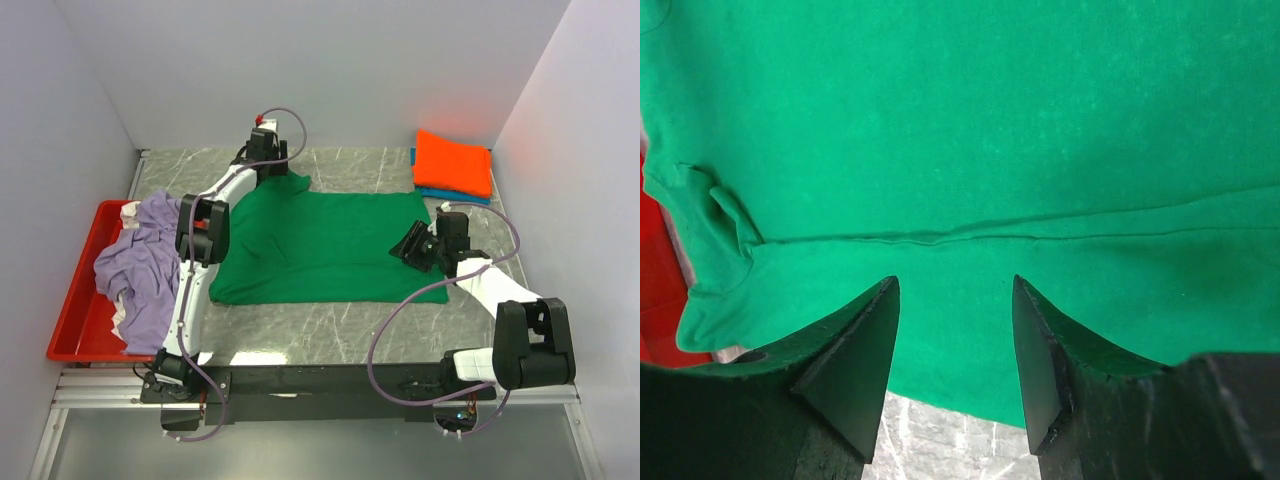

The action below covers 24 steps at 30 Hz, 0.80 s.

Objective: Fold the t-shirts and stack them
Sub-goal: Fold the tshirt

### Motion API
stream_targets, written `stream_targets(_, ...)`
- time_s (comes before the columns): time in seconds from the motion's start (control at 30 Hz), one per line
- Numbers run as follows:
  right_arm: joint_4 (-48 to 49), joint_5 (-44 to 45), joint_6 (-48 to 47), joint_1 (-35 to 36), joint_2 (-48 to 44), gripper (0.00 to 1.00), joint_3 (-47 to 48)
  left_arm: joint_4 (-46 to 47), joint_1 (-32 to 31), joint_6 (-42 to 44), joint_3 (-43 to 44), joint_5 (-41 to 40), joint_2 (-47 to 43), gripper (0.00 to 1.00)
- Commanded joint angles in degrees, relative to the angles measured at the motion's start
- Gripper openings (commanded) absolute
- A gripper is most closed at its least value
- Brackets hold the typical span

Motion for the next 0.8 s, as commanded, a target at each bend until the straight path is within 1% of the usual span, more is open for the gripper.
stream_targets(0.0,2.6,-0.1,-0.6,0.5,0.6,0.56,0.3,3.0,0.3,2.2,2.2,4.9,0.2,0.73)
stream_targets(0.2,2.7,0.0,-0.6,0.5,2.0,0.54,0.7,3.9,0.4,1.3,0.4,6.7,0.1,0.69)
stream_targets(0.33,2.4,0.5,-0.5,0.5,2.0,0.54,1.4,4.6,0.4,1.4,-1.0,7.7,-0.5,0.63)
stream_targets(0.4,2.2,0.5,-0.4,0.5,2.5,0.54,2.0,4.3,0.4,1.4,-1.0,7.7,-0.5,0.62)
stream_targets(0.6,0.8,1.7,-0.3,0.5,2.6,0.54,3.4,4.7,0.3,1.0,-2.2,9.3,-0.9,0.52)
stream_targets(0.63,0.7,1.8,-0.2,0.5,2.8,0.54,3.8,4.8,0.2,0.7,-2.4,9.8,-1.0,0.49)
stream_targets(0.77,-0.5,2.4,0.4,0.5,3.9,0.54,6.5,5.5,0.1,0.4,-3.4,9.9,-2.2,0.45)
